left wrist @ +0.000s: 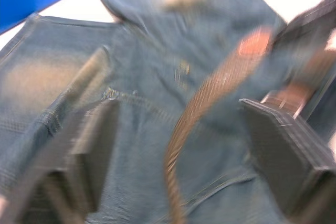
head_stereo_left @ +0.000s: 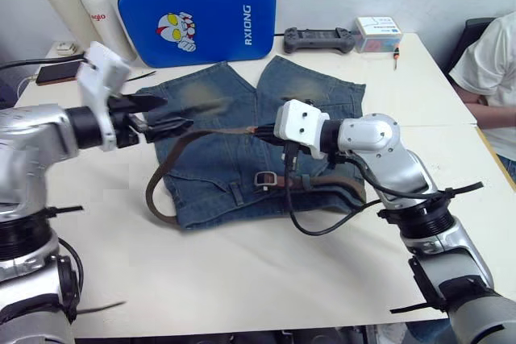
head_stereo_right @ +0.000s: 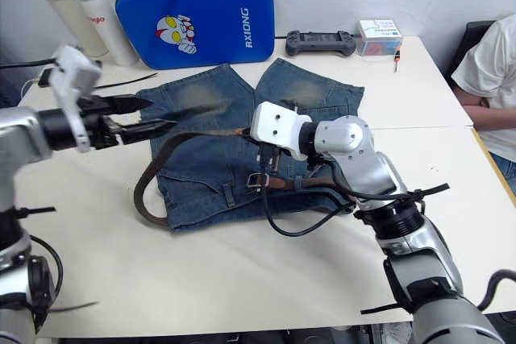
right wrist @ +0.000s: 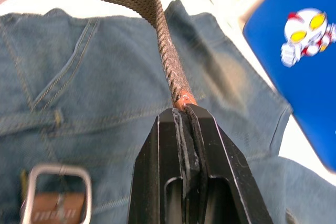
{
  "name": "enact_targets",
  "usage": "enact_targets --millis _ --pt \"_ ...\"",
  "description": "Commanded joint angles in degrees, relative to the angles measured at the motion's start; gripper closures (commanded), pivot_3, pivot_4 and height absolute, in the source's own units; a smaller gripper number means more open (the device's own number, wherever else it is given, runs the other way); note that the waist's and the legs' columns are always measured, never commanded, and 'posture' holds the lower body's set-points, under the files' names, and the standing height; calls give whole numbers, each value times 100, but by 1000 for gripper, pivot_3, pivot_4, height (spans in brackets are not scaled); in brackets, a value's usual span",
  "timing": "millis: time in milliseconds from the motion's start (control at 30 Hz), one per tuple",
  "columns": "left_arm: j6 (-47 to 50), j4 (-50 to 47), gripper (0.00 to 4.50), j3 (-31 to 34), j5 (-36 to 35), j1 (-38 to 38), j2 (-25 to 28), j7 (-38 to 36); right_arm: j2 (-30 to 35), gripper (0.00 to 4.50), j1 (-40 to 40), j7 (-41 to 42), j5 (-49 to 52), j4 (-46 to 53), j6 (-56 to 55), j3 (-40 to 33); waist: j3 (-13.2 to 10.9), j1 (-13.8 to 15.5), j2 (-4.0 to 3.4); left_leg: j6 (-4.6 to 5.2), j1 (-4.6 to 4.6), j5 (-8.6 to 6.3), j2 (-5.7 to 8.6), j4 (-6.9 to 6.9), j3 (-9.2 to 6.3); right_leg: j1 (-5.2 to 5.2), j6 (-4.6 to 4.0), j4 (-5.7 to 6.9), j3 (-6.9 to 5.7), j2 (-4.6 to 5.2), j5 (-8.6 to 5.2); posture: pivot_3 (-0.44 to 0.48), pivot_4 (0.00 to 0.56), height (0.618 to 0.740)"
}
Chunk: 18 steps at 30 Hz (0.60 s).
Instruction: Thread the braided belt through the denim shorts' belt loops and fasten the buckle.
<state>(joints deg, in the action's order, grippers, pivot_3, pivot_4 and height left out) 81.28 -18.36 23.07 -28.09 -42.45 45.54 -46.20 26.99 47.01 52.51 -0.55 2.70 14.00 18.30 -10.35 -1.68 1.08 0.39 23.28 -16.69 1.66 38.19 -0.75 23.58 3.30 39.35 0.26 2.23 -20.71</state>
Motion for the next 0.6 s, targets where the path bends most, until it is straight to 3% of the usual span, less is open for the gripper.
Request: enact_targets --millis 33,133,200,233,267,300,333,433,600 --pt "1122 -139 73 1050 -1046 -93 -171 354 -59 4500 95 -122 -153 0 -495 -10 0 2 0 -1 -1 0 0 2 -2 1 0 6 -1 0 0 0 150 740" --pt "1122 58 73 1471 -3064 452 4 852 -97 4500 64 -145 -252 -83 -839 31 1 1 2 -5 -2 0 0 5 -6 0 0 7 -2 0 0 0 150 740" --pt "1122 508 73 1618 -4909 1182 15 1923 -143 4500 53 -197 -329 -143 -1142 59 3 -45 2 -8 -9 0 0 4 -5 -1 0 7 -1 1 0 0 150 740" --pt "452 506 73 1276 -6464 1971 376 2954 -169 4500 43 -216 -341 -169 -1297 62 2 -53 3 -9 -23 -2 -1 -2 -3 -6 0 12 0 4 0 0 150 740" --pt "-109 388 73 969 -7540 2594 680 3741 -186 4500 39 -224 -349 -190 -1438 68 4 -100 12 -11 -24 -1 -1 -2 -6 -5 0 16 -2 4 0 0 150 740" --pt "-690 213 73 722 -8175 3018 632 4352 -196 4500 31 -242 -364 -206 -1567 70 3 -123 15 -17 -23 -3 -12 -3 -6 -5 0 12 -2 -1 0 0 150 740" --pt "-1202 55 73 536 -8470 3281 406 4894 -201 4500 16 -255 -374 -215 -1678 71 3 -115 14 -18 -24 -3 -11 -4 -15 -6 0 18 -3 -1 0 0 150 740" --pt "-2308 -400 73 231 -8491 3452 -659 6226 -208 4500 -37 -258 -392 -225 -1854 78 3 25 14 -17 -25 -4 -8 5 -15 -16 -1 1 -2 1 0 0 150 740" --pt "-3932 -1266 73 -342 -8491 3200 -2543 8584 -170 4500 -140 -222 -398 -152 -1903 30 7 138 19 -8 -21 -8 -4 45 -19 -38 1 -34 -6 -1 1 0 150 740"
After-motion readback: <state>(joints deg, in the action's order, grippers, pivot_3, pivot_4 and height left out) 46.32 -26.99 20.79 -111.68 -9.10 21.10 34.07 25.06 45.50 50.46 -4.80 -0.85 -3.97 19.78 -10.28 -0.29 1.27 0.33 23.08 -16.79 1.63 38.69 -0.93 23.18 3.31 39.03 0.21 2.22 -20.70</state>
